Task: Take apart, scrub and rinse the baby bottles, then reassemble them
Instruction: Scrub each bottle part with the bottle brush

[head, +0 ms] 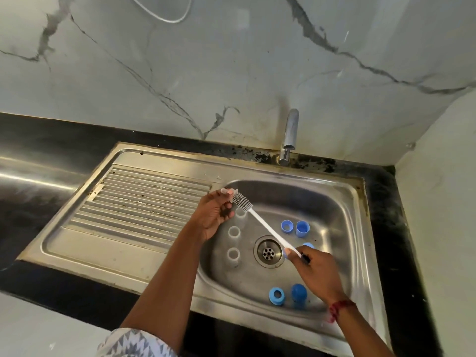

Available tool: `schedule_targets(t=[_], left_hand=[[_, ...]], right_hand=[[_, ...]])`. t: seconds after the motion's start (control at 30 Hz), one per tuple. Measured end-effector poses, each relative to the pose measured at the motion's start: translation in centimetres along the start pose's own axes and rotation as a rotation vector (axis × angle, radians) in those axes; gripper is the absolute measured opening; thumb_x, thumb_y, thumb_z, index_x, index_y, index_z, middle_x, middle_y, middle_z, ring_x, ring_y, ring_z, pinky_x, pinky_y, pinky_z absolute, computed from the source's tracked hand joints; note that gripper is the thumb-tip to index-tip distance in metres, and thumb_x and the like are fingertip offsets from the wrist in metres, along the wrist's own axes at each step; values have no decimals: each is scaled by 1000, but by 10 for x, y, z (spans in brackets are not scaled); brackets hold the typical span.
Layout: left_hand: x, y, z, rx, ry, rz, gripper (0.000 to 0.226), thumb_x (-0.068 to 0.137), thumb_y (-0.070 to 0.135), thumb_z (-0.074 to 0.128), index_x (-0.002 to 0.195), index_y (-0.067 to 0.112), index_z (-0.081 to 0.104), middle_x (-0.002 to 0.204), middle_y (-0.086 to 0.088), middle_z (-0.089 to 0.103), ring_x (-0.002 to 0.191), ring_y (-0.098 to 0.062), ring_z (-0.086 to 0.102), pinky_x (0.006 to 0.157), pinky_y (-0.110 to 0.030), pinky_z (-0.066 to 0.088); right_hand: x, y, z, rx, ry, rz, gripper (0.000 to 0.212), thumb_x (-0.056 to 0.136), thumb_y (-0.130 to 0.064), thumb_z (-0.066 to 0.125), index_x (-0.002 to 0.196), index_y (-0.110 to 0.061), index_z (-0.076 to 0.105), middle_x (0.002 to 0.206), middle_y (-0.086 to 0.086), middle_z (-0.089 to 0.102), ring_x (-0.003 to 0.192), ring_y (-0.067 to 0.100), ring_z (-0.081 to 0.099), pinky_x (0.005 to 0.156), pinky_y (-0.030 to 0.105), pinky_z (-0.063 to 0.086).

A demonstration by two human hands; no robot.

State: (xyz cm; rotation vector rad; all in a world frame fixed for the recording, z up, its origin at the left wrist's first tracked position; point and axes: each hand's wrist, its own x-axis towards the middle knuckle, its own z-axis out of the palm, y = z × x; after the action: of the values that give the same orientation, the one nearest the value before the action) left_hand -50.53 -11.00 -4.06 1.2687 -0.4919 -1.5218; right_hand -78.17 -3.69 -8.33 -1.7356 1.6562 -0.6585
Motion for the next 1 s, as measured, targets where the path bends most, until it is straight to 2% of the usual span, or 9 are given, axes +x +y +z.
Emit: schedule_targets(t=[0.1,0.2,0.3,0.4,0.5,0.6,0.7,0.83,1.0], left_hand=[[1,0,0,-33,11,-27,9,89,17,70,92,9,69,84,-11,64,78,-19,63,88,-44,53],[3,2,1,-89,36,-12,5,89,10,69,91,6,67,87,-14,64,79,-22,64,91,-45,53],[3,2,4,-79,43,-7,13,90,13,69,99,4,66,93,-15,68,87,-25,66,94,-46,54],[2,1,8,-61,71,17,23,90,17,69,108,2,66,95,-14,72,89,-24,69,88,-41,58],[5,0,13,-96,134,19,28,90,18,70,112,1,66,97,-14,72,91,-25,70,85,-40,58],[10,-1,14,-144,185,-6,23,88,15,69,108,2,67,99,-15,70,93,-27,69,88,-40,57],[12,-2,15,-270,159,-18,19,88,11,66,104,3,64,103,-18,69,95,-28,67,97,-45,53],[11,-4,18,-331,145,-27,16,91,22,59,97,10,66,94,-8,73,85,-19,71,88,-37,52],[15,-5,17,-314,252,4,39,88,43,70,107,10,64,94,-8,76,90,-22,73,91,-44,53]], right_hand=[[3,-1,0,-102,75,-26,31,85,-60,62,74,-31,68,59,-7,55,60,8,54,54,17,37],[5,-3,0,-195,166,-69,33,81,-62,64,79,-29,69,70,-9,61,65,8,56,59,24,46],[8,0,3,-306,319,-184,47,82,-66,58,85,-22,73,75,-5,64,62,15,59,54,27,49],[8,2,7,-437,476,-320,44,84,-55,52,85,-16,73,74,0,59,57,20,57,50,28,48],[5,2,8,-544,543,-391,36,88,-43,57,96,-11,73,78,5,60,61,21,57,52,33,50],[2,3,11,-583,545,-443,23,87,-30,66,98,-9,68,86,9,62,65,23,60,55,35,51],[1,0,14,-601,534,-484,16,91,-27,62,96,-12,63,84,9,61,61,24,58,53,36,51],[-1,-6,22,-641,530,-520,14,85,-15,75,93,-8,65,79,8,58,58,25,55,49,38,51],[-1,-16,26,-682,497,-529,20,79,-12,82,95,-5,72,77,6,61,56,23,56,47,35,51]])
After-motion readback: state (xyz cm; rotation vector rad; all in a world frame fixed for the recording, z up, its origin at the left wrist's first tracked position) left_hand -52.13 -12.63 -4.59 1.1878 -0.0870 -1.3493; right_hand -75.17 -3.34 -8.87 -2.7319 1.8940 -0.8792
